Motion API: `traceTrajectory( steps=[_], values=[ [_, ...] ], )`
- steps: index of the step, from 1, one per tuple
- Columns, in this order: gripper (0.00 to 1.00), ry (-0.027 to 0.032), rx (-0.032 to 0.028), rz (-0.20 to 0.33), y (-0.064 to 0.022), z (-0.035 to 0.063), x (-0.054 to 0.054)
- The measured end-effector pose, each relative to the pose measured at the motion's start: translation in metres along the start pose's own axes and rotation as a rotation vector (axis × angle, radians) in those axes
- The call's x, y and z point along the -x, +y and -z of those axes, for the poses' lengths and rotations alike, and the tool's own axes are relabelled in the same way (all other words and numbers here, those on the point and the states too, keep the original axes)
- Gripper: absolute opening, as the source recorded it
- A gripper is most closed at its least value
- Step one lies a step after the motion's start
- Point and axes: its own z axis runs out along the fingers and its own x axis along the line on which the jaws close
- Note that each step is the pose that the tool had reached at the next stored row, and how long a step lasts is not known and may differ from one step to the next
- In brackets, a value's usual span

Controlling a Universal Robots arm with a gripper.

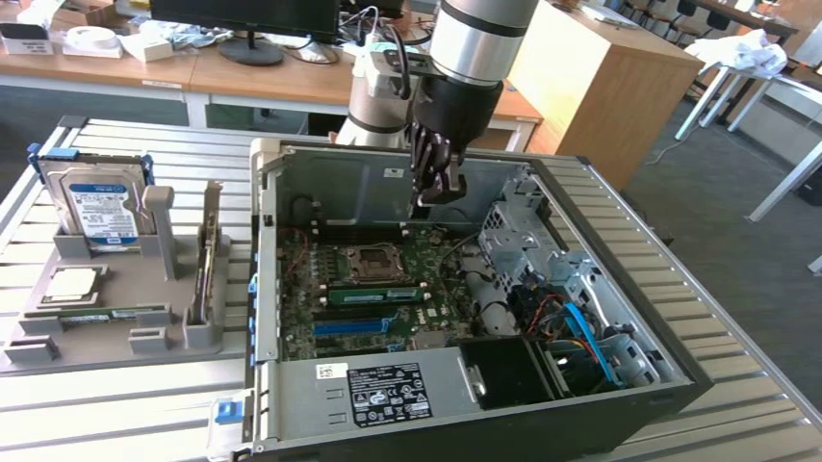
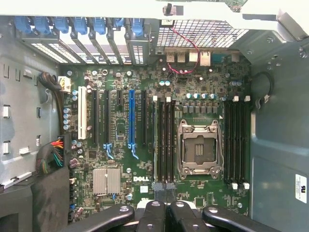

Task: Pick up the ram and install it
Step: 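Insert the ram into the slot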

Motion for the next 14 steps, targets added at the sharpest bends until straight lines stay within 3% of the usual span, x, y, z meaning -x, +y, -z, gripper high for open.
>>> traceTrajectory(
  steps=[6,14],
  values=[
    [0.10,0.0002,0.0001,0.000,-0.0020,0.0001,0.000],
    [0.10,0.0001,0.0001,0.000,-0.0120,0.0000,0.000]
  ],
)
